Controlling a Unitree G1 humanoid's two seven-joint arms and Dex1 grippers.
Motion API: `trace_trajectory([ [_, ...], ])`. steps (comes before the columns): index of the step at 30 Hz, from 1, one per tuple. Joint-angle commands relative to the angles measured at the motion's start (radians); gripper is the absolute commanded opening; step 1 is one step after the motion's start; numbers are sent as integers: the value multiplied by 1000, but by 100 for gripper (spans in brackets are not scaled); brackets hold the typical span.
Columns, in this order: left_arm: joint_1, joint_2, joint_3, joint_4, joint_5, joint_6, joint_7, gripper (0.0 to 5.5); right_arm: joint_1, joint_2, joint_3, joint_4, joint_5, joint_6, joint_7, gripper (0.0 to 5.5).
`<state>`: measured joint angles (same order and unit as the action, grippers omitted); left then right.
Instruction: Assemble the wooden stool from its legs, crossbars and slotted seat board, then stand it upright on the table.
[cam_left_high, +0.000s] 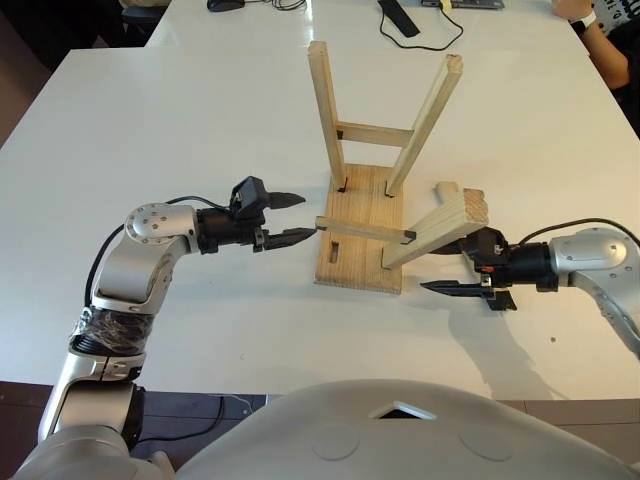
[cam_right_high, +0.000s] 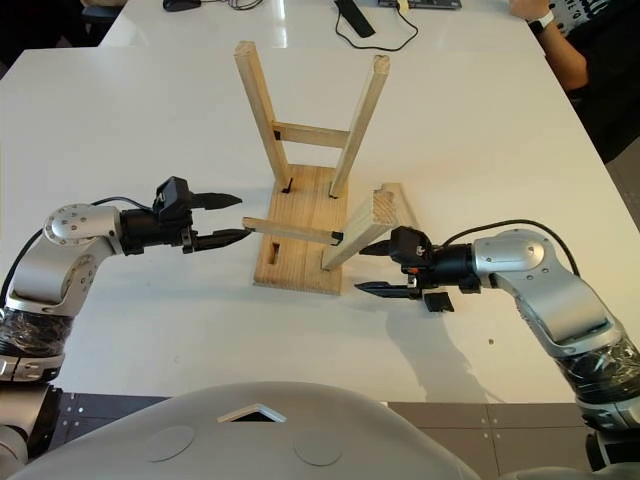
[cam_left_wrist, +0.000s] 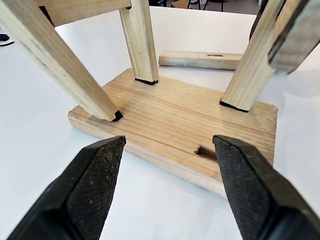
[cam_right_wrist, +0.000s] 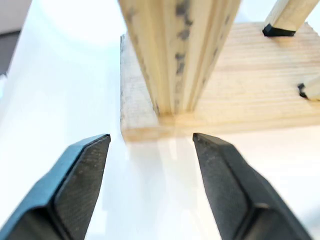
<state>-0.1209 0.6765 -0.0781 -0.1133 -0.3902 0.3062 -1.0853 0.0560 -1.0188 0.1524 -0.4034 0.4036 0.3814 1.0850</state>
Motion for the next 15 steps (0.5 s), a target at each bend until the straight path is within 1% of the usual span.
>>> trace_trajectory([
  [1, 54, 23, 50, 13, 16, -25, 26, 324, 134, -38, -143, -45, -87, -40, -79, 301],
  [3, 93, 22, 89, 8, 12, -32, 56, 324, 205, -17, -213, -57, -146, -58, -154, 301],
  [4, 106, 19, 108, 18, 16, -40, 73, 324, 253, 29, -258, -85, -146, -24, -214, 301],
  [6, 121, 19, 145, 33, 15, -47, 101, 324, 326, 109, -304, -129, -148, 25, -312, 301],
  [8, 134, 21, 187, 35, -6, -38, 119, 324, 395, 192, -312, -148, -166, 42, -401, 301],
  [11, 146, 10, 207, 37, -11, -30, 141, 324, 457, 294, -300, -155, -181, 80, -499, 301],
  [15, 117, -10, 212, 58, -7, -21, 177, 324, 443, 377, -292, -117, -191, 82, -563, 301],
])
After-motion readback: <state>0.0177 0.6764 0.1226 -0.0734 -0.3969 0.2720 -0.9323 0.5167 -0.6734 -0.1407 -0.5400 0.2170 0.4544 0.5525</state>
